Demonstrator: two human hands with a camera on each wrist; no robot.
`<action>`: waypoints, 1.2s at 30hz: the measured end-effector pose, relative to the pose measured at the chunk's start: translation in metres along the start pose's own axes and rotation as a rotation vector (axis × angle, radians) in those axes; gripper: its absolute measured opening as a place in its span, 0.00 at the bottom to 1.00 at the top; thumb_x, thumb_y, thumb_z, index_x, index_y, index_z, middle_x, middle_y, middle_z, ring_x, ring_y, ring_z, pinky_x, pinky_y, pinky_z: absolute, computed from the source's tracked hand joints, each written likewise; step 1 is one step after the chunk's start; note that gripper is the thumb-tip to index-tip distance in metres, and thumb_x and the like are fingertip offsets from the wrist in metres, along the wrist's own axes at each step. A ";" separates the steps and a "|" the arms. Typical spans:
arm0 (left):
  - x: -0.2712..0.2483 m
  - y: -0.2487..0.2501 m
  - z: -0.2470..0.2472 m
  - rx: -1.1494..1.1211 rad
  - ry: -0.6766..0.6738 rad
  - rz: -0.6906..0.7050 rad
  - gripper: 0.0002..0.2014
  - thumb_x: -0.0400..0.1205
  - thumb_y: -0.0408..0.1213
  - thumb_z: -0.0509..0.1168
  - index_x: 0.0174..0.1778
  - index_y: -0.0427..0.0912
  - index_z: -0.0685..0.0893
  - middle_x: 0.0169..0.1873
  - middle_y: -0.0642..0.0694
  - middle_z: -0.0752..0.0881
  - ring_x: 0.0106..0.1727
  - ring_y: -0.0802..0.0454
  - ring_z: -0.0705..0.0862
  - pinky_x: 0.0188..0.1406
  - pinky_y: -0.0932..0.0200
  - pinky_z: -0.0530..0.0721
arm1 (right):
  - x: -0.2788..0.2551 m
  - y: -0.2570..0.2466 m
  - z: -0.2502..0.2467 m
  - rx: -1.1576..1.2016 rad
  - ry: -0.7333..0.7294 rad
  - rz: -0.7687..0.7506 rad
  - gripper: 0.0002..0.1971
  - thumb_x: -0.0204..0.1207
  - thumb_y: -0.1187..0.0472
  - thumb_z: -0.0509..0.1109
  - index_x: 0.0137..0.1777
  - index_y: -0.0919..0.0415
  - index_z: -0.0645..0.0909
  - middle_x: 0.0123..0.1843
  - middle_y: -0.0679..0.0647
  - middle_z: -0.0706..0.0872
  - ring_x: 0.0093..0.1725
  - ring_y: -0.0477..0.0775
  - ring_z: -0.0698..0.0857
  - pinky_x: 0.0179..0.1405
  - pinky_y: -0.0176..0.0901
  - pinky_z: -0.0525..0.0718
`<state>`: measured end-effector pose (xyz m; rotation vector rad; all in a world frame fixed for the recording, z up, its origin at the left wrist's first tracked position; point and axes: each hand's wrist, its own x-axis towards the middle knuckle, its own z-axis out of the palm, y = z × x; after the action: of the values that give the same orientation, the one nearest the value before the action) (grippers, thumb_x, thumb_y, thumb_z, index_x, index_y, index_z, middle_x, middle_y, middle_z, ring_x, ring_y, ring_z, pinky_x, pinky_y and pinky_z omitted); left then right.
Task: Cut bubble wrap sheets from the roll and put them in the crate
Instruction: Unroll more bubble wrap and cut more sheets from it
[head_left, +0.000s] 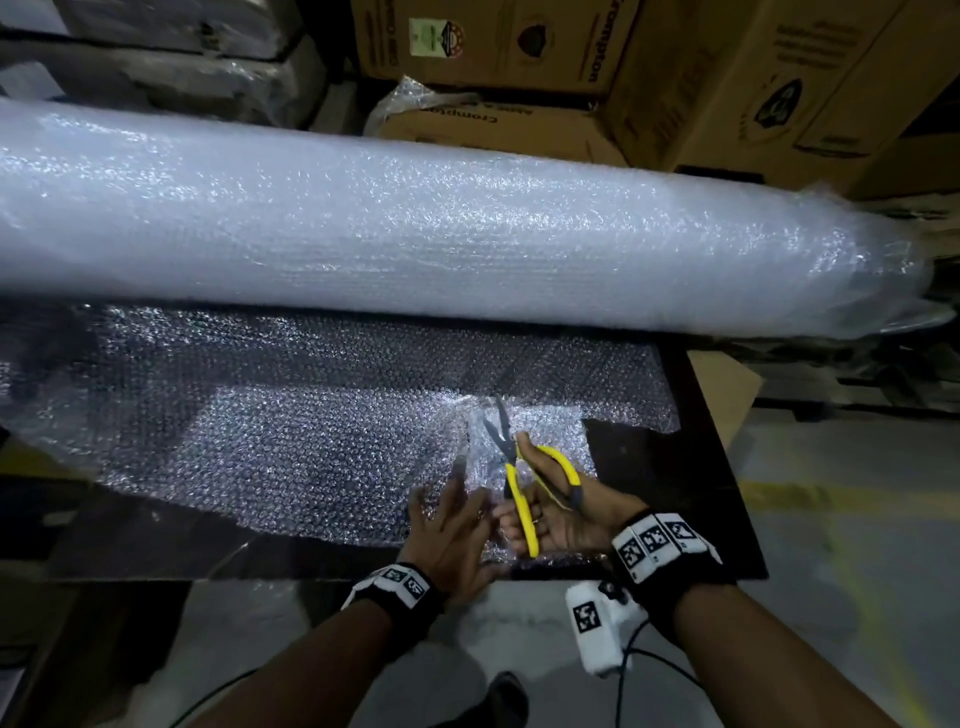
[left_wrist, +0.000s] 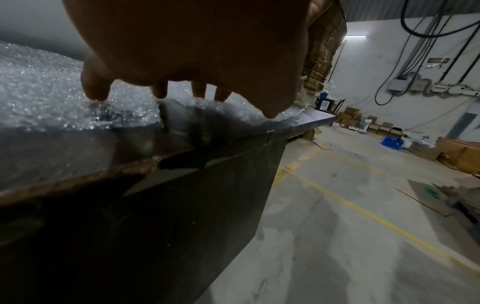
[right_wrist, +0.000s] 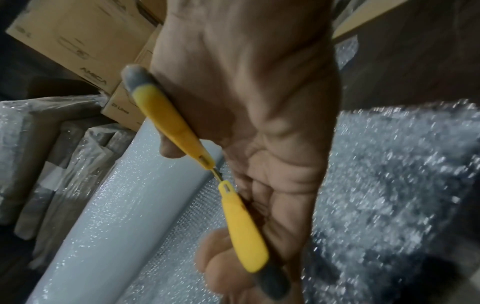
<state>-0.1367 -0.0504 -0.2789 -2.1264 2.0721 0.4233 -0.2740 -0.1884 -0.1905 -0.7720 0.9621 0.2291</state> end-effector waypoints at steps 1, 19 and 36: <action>-0.001 0.000 0.000 -0.008 -0.015 0.005 0.37 0.78 0.70 0.50 0.77 0.51 0.76 0.85 0.47 0.62 0.86 0.31 0.52 0.69 0.10 0.51 | 0.004 -0.001 0.006 -0.001 -0.001 0.004 0.48 0.64 0.21 0.71 0.54 0.73 0.84 0.47 0.65 0.86 0.43 0.61 0.88 0.57 0.57 0.86; -0.017 -0.021 -0.016 0.040 -0.088 0.139 0.31 0.83 0.61 0.48 0.77 0.47 0.71 0.78 0.42 0.69 0.85 0.32 0.47 0.69 0.15 0.43 | 0.036 -0.009 0.045 0.069 0.106 0.009 0.38 0.67 0.25 0.71 0.34 0.67 0.88 0.43 0.64 0.88 0.40 0.61 0.88 0.49 0.53 0.88; -0.006 -0.026 -0.007 -0.036 -0.055 0.132 0.35 0.79 0.60 0.55 0.83 0.52 0.62 0.83 0.44 0.61 0.84 0.35 0.47 0.67 0.13 0.40 | 0.058 -0.019 0.054 -0.024 0.193 -0.029 0.38 0.66 0.19 0.65 0.30 0.59 0.78 0.33 0.59 0.78 0.30 0.55 0.80 0.32 0.43 0.82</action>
<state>-0.1099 -0.0460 -0.2734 -1.9804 2.1969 0.5335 -0.1957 -0.1738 -0.2098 -0.8403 1.1312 0.1428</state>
